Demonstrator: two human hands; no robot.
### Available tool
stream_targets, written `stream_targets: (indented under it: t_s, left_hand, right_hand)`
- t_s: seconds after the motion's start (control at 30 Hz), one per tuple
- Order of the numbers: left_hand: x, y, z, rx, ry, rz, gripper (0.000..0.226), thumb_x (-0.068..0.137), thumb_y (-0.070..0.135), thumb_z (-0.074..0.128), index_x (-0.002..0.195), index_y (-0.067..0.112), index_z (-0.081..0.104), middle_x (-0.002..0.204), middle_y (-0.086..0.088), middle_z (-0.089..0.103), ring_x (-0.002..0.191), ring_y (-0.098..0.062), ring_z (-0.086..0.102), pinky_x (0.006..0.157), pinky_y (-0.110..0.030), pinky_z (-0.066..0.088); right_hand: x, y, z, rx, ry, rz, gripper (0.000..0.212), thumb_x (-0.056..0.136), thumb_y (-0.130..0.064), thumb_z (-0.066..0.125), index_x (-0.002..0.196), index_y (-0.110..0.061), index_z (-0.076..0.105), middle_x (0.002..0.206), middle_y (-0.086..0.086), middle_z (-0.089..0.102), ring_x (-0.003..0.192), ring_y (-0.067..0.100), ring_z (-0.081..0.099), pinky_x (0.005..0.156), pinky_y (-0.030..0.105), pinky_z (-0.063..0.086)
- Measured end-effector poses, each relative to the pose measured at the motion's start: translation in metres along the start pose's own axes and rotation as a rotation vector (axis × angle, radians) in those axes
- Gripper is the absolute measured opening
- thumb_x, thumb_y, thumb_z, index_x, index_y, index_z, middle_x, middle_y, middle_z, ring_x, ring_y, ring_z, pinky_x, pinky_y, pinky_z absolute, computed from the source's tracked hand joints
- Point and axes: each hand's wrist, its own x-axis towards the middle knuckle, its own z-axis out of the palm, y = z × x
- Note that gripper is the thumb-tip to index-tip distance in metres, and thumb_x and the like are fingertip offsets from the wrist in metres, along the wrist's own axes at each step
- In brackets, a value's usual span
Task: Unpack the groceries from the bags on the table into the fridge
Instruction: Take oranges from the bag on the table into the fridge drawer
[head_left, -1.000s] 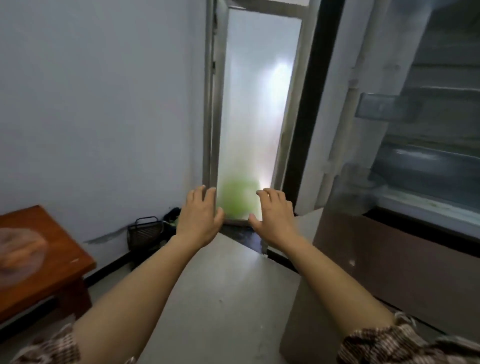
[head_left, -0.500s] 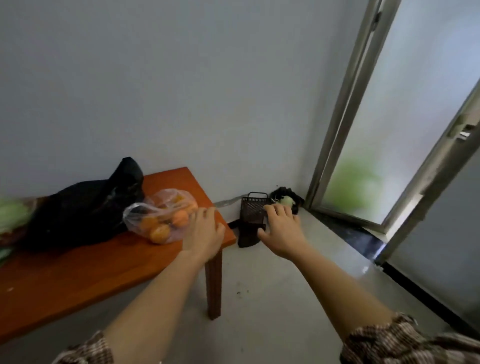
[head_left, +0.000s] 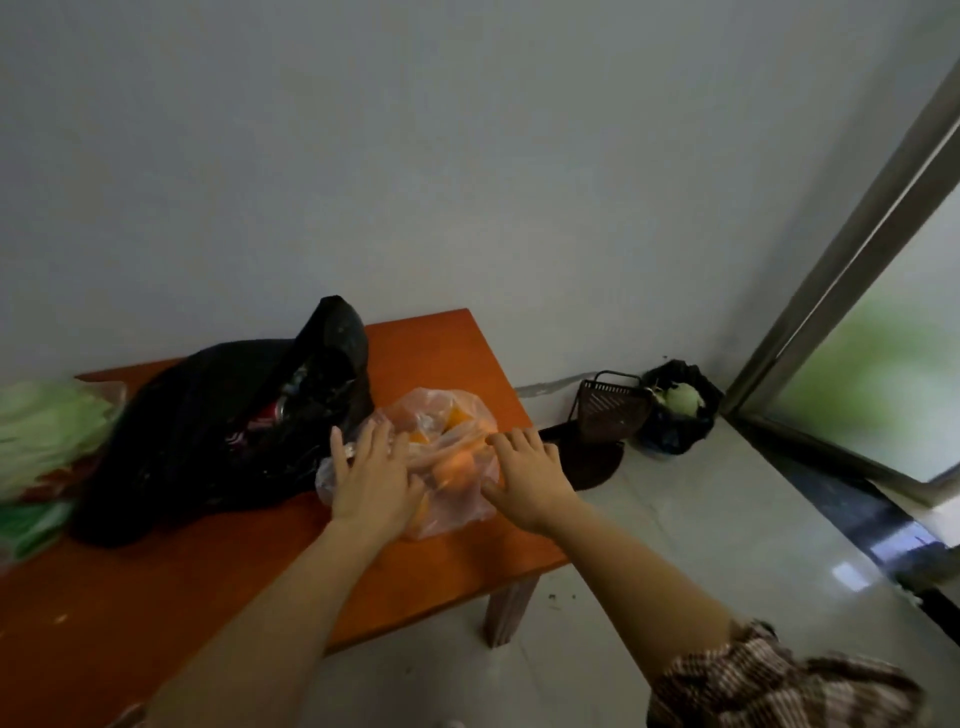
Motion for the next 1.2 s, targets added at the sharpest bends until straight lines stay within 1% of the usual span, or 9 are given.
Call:
stream_targets:
  t_s: [0.17, 0.33, 0.5, 0.7, 0.8, 0.9, 1.03, 1.1, 1.2]
  left_hand:
    - [0.035, -0.029, 0.020, -0.024, -0.119, -0.004, 0.066, 0.086, 0.061, 0.046, 0.140, 0.024, 0.037, 0.140, 0.002, 0.041, 0.137, -0.019, 0.029, 0.113, -0.057, -0.003]
    - [0.043, -0.040, 0.034, -0.159, -0.169, 0.140, 0.017, 0.091, 0.032, 0.048, 0.095, 0.024, 0.063, 0.093, 0.007, 0.055, 0.104, -0.015, 0.049, 0.092, -0.034, 0.018]
    - [0.034, -0.048, 0.042, -0.432, -0.252, 0.416, 0.022, 0.097, 0.031, 0.046, 0.107, 0.023, 0.064, 0.109, 0.003, 0.056, 0.106, -0.015, 0.049, 0.081, -0.028, 0.033]
    - [0.016, -0.052, 0.065, -0.338, -0.473, 0.539, 0.037, 0.097, 0.018, 0.041, 0.131, 0.029, 0.050, 0.113, -0.006, 0.065, 0.096, -0.027, 0.063, 0.073, -0.041, 0.053]
    - [0.010, -0.068, 0.079, -0.316, -0.655, 0.570, 0.042, 0.098, 0.021, 0.041, 0.140, 0.026, 0.041, 0.132, -0.003, 0.054, 0.114, -0.025, 0.055, 0.086, -0.038, 0.050]
    - [0.006, -0.080, 0.087, -0.350, -0.688, 0.620, 0.033, 0.099, 0.028, 0.040, 0.129, 0.020, 0.053, 0.131, 0.001, 0.052, 0.115, -0.022, 0.052, 0.089, -0.037, 0.048]
    - [0.019, -0.086, 0.089, -0.463, -0.199, 0.533, 0.033, 0.094, 0.038, 0.043, 0.118, 0.022, 0.058, 0.118, 0.004, 0.052, 0.107, -0.013, 0.048, 0.078, -0.034, 0.053]
    - [0.036, -0.086, 0.087, -0.389, -0.116, 0.499, 0.050, 0.086, 0.046, 0.050, 0.131, 0.024, 0.049, 0.137, -0.001, 0.043, 0.126, -0.017, 0.037, 0.087, -0.036, 0.053]
    - [0.065, -0.085, 0.088, -0.327, -0.313, 0.366, 0.080, 0.087, 0.051, 0.053, 0.151, 0.027, 0.011, 0.159, -0.001, -0.001, 0.146, -0.024, -0.006, 0.117, -0.045, 0.021]
  right_hand:
    - [0.073, -0.015, 0.028, -0.055, -0.113, -0.078, 0.056, 0.093, -0.028, 0.054, 0.144, -0.020, 0.031, 0.150, 0.005, 0.031, 0.139, 0.029, 0.023, 0.108, 0.046, 0.025]
    - [0.100, -0.015, 0.041, -0.156, -0.093, -0.195, 0.041, 0.092, -0.019, 0.051, 0.133, -0.014, 0.048, 0.142, 0.008, 0.041, 0.137, 0.029, 0.029, 0.106, 0.047, 0.026]
    - [0.093, -0.001, 0.045, -0.212, -0.092, -0.345, 0.022, 0.084, -0.016, 0.059, 0.105, -0.012, 0.064, 0.113, 0.008, 0.060, 0.115, 0.027, 0.052, 0.096, 0.046, 0.038]
    - [0.076, 0.009, 0.045, -0.312, -0.137, -0.357, 0.033, 0.062, -0.026, 0.080, 0.093, -0.023, 0.069, 0.094, -0.002, 0.069, 0.092, 0.018, 0.064, 0.080, 0.039, 0.049]
    - [0.067, 0.018, 0.050, -0.319, -0.302, -0.277, 0.029, 0.088, -0.025, 0.060, 0.116, -0.022, 0.063, 0.121, 0.001, 0.062, 0.118, 0.019, 0.052, 0.098, 0.039, 0.035]
    - [0.066, 0.018, 0.052, -0.127, -0.277, -0.131, 0.021, 0.094, -0.028, 0.049, 0.108, -0.022, 0.062, 0.111, 0.001, 0.063, 0.108, 0.020, 0.055, 0.090, 0.032, 0.035]
    - [0.080, 0.000, 0.051, -0.029, -0.013, -0.245, 0.034, 0.087, -0.029, 0.044, 0.109, -0.016, 0.066, 0.107, 0.004, 0.068, 0.098, 0.023, 0.063, 0.077, 0.031, 0.048]
    - [0.096, -0.012, 0.052, -0.045, -0.041, -0.270, 0.045, 0.091, -0.033, 0.042, 0.130, -0.015, 0.057, 0.134, 0.006, 0.058, 0.124, 0.024, 0.052, 0.096, 0.037, 0.045]
    - [0.123, -0.016, 0.054, -0.028, -0.221, -0.122, 0.059, 0.097, -0.039, 0.040, 0.151, -0.021, 0.024, 0.160, 0.003, 0.020, 0.147, 0.023, 0.015, 0.117, 0.041, 0.018]
